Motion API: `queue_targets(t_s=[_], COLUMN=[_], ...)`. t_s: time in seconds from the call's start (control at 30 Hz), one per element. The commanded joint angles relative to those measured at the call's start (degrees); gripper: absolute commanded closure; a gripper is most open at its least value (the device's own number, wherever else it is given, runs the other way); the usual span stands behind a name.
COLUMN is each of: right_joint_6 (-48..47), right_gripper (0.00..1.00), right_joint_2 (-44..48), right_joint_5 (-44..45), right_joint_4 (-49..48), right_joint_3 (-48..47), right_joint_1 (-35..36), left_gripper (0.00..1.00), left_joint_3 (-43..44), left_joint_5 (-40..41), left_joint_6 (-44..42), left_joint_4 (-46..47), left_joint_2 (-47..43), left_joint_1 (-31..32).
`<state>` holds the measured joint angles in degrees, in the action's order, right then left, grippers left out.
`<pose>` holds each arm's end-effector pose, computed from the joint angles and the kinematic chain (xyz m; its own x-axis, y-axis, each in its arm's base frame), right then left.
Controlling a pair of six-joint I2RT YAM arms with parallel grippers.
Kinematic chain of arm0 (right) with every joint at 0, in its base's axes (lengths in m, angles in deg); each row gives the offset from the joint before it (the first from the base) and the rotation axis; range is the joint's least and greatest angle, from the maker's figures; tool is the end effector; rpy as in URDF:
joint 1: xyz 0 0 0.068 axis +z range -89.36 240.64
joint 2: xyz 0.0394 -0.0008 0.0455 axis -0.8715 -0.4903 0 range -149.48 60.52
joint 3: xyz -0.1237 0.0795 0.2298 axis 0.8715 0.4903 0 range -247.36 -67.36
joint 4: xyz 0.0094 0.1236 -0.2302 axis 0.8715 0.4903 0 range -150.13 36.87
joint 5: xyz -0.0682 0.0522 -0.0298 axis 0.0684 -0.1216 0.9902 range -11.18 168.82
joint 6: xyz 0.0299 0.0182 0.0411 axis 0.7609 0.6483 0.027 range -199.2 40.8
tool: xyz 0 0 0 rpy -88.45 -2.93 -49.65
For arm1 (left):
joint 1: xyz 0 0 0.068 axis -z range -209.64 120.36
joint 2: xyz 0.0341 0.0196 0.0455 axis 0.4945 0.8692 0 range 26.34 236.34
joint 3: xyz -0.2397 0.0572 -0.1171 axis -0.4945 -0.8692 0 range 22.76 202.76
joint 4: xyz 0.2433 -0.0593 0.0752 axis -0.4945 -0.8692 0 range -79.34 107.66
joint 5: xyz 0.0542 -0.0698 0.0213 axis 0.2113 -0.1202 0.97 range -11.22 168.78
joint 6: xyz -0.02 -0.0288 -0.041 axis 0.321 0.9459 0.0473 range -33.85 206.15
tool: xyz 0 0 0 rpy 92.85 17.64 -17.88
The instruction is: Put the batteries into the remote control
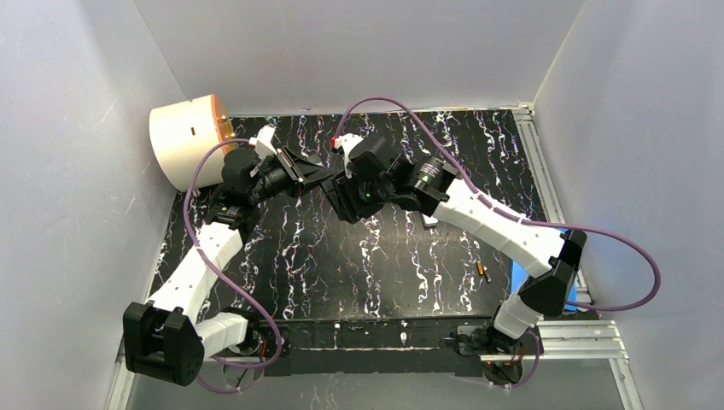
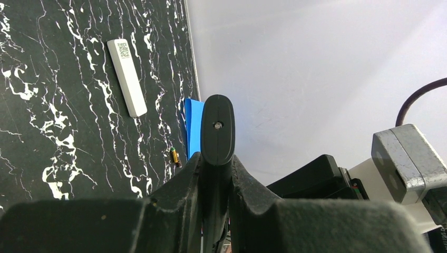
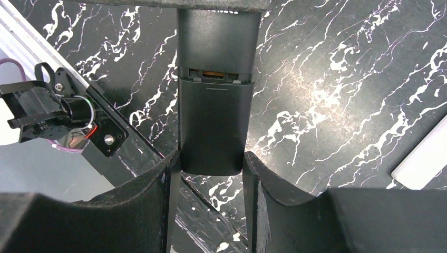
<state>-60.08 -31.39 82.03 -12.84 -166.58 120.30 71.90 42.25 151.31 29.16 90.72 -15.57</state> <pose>0.1775 0.2995 0.3975 -0.5818 -0.3468 -0.7357 -0.6874 0.6931 0.2170 0.2474 -0.0839 0.3384 -0.7266 -0.5697 -0.3841 0.2669 0.2811 -0.9218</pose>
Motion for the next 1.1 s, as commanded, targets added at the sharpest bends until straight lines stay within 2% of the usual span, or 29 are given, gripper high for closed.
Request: queue_targets(t_s=[0.0,0.2,0.7,0.87,1.07], right_joint_6=[-1.7,-2.6,3.8,3.4,1.7], right_gripper=[0.55,0.54,0.53,0.51,0.50], right_joint_2=[-1.1,0.7,-5.3,-4.5,-7.4], right_joint_5=[-1.1,-1.7,0.8,-2.1,-2.8], right_joint_4=[0.2,-2.1,5.4,3.5,5.7], right_joint_3=[-2.6,-0.2,-3.2,-1.8,-5.5], right_joint_1=[1.7,1.8,1.0,0.3,0.3], left_gripper=[1.00,1.00,1.00,1.00,1.00], left_joint_3=[1.4,0.8,0.8,0.2,0.0], left_joint_5=[-2.5,-3.4,-4.3,-6.9,-10.0], left_joint_6=[3.5,6.4,4.0,4.5,6.6], left_joint_4=[1.9,1.9,2.8,5.0,8.7], left_joint_2=[0.3,2.1,0.5,0.6,1.5], left_joint_1=[0.4,0.4,0.4,0.4,0.4])
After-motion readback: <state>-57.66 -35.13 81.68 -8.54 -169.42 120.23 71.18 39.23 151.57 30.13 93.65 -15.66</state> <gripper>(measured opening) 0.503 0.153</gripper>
